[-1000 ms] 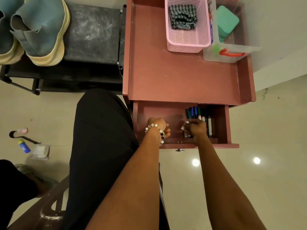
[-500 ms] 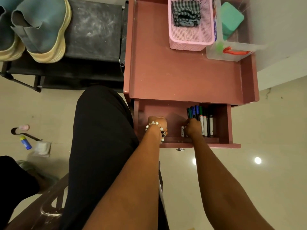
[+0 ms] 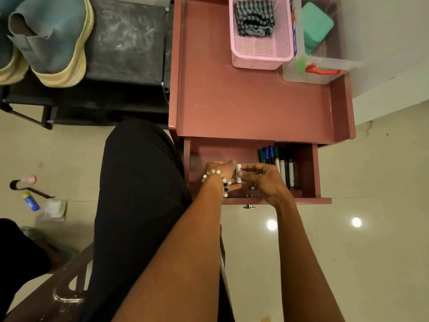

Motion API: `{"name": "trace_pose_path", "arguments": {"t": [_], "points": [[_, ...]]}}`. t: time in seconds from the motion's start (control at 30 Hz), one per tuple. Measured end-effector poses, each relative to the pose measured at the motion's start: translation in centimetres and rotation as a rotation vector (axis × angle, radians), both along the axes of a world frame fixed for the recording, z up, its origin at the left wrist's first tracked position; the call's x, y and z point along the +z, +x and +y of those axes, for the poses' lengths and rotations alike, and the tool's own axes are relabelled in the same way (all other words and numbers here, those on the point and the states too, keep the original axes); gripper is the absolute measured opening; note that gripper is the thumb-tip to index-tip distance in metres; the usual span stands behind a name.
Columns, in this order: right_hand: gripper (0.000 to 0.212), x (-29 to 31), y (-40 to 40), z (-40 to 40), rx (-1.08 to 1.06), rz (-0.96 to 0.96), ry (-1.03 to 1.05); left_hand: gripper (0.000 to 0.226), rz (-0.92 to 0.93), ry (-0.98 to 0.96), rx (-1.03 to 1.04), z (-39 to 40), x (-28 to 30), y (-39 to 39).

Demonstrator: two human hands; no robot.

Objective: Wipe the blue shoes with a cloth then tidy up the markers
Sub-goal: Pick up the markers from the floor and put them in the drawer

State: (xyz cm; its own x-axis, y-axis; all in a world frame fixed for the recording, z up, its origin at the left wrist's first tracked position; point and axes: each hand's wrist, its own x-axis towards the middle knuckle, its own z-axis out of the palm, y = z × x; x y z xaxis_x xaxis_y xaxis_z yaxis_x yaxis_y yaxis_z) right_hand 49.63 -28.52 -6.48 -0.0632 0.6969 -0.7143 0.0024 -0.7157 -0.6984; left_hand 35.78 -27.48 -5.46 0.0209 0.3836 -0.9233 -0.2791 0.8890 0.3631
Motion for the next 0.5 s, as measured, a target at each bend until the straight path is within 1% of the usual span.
{"name": "trace_pose_path", "arguments": {"t": [0.07,0.13,0.23,0.27,0.33,0.4,0.43,0.47,0.5], "points": [[0.016,-0.2,0.3,0.8,0.03,-0.042,0.001,0.016,-0.06,0.006,0.04,0.6,0.3,0.2],[0.01,-0.9,0.8,1.7,0.01,-0.07,-0.017,0.022,-0.083,0.007,0.049,0.8,0.8,0.3],[0.009,-2.4,1.4,2.5,-0.131,-0.006,-0.109,0.019,-0.006,-0.012,0.02,0.8,-0.3,0.4],[0.011,-2.9,1.6,2.6,-0.181,0.03,-0.134,0.017,0.022,-0.021,0.021,0.8,-0.3,0.4],[0.021,-3.6,1.9,2.6,-0.255,0.113,-0.164,0.022,0.057,-0.047,0.049,0.6,-0.7,0.3],[0.028,-4.0,2.0,2.5,-0.273,0.156,-0.175,0.026,0.105,-0.064,0.057,0.6,-0.9,0.0],[0.028,-4.3,1.9,2.5,-0.279,0.152,-0.169,0.026,0.119,-0.063,0.061,0.7,-0.8,-0.2],[0.027,-4.6,1.7,2.4,-0.276,0.103,-0.157,0.025,0.129,-0.057,0.061,0.8,-0.8,-0.2],[0.026,-4.9,1.6,2.4,-0.252,0.011,-0.133,0.023,0.132,-0.052,0.053,0.8,-0.8,-0.1]]}}
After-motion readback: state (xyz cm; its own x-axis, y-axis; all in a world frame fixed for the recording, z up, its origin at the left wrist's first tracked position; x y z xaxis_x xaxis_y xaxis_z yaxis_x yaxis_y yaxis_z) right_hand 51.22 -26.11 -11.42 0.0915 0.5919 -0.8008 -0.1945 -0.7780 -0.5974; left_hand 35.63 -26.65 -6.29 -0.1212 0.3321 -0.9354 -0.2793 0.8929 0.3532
